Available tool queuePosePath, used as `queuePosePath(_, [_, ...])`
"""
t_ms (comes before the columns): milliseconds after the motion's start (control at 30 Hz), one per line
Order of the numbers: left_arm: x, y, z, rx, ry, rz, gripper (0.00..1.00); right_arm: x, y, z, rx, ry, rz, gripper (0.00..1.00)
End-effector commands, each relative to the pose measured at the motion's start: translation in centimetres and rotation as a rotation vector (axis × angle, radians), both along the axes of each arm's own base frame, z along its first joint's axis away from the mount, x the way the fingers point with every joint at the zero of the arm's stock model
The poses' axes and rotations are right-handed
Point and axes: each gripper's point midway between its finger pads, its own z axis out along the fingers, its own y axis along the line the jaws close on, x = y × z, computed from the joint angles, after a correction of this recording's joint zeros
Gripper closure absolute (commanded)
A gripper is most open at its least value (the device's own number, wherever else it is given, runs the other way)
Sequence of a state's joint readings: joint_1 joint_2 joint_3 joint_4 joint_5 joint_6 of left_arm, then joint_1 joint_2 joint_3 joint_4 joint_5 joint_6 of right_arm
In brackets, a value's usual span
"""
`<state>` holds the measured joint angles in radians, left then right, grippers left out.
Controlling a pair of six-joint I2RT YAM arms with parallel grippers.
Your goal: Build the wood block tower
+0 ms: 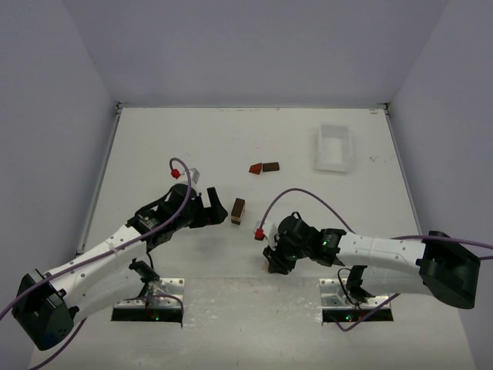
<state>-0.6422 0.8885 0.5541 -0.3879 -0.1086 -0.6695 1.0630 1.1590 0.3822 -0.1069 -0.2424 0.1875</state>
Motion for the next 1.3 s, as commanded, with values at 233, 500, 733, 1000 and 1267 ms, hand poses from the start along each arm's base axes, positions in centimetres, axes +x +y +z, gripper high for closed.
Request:
queuePosePath(233, [-3.6, -7.1, 5.1, -0.306, -0.116, -0.456, 0.00, 5.0, 5.6, 7.7, 0.390, -0.340, -0.028, 1.00])
queuePosePath(500, [-5.5, -8.9, 4.8, -0.380, -0.059, -0.612, 0.08, 5.9, 8.0, 12.4, 0.589, -0.489, 0.021, 1.00])
queuePosePath(733, [-5.5, -8.8, 4.7, -0.381, -0.069, -0.607, 0.29, 6.5, 8.7, 13.8, 0.642, -0.539, 0.026, 1.00])
queuePosePath(1000, [-5.7, -8.9, 4.7, -0.384, -0.066, -0.612, 0.40, 7.1, 8.9, 14.1, 0.642, -0.557, 0.002, 0.99])
queuePosePath(1267, [-5.9, -8.9, 4.7, -0.390, -0.065, -0.621, 0.56, 7.8, 8.9, 14.0, 0.635, -0.576, -0.031, 0.98])
